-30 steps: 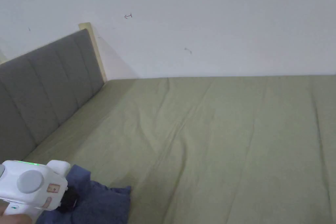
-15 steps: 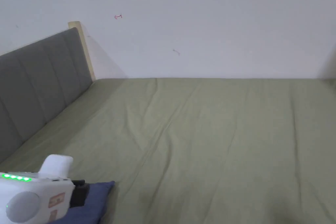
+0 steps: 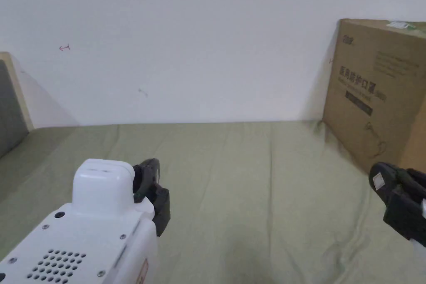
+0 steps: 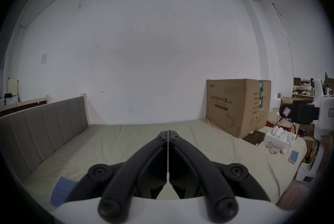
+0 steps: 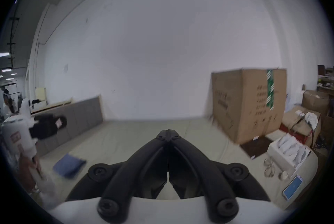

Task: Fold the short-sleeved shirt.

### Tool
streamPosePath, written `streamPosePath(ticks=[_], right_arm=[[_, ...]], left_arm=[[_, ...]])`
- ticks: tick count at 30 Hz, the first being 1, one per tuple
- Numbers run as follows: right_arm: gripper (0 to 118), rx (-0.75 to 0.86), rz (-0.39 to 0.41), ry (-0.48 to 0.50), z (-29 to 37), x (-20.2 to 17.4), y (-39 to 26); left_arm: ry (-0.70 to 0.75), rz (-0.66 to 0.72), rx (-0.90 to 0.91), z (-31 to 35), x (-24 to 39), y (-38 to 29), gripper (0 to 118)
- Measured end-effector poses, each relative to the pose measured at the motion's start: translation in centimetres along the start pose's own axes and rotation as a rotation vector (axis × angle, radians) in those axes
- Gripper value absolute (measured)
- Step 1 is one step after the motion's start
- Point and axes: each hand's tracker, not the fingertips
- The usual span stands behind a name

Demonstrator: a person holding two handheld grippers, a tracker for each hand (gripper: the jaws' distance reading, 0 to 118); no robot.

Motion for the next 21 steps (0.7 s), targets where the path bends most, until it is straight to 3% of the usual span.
streamPosePath(ticks=[3, 10, 14, 16, 18, 19, 20, 21], right_arm=[[0, 0.082, 0.037, -0.099, 0.9, 0.8, -0.2], [0, 0.044, 0.044, -0.136, 1.7, 2.7, -2.6], [0, 0.007, 0.046, -0.136, 2.2, 3.2, -3.2], [1, 0.011, 0.046, -0.122, 2.5, 3.4, -3.2], [16, 0.026, 0.07, -0.139, 2.6, 3.2, -3.1], [33, 0.036, 0.074, -0.14, 2.7, 3.2, -3.1], [68, 0.039, 0.071, -0.141, 2.7, 3.2, -3.0], [91, 0.041, 0.065, -0.143, 2.7, 3.1, -2.9]], left_arm=[[0.049, 0.018, 0.027, 0.9, 2.4, -0.3, 0], [0.042, 0.036, 0.043, 2.8, 4.7, -1.8, 0], [0.109, 0.035, 0.057, 3.1, 4.5, -1.5, 1], [0.113, 0.035, 0.07, 3.3, 4.3, -1.1, 9], [0.105, 0.038, 0.085, 3.6, 4.2, -0.8, 27], [0.105, 0.035, 0.087, 3.6, 4.3, -0.7, 42], [0.106, 0.028, 0.089, 3.6, 4.4, -0.6, 68], [0.108, 0.02, 0.089, 3.6, 4.5, -0.5, 88]])
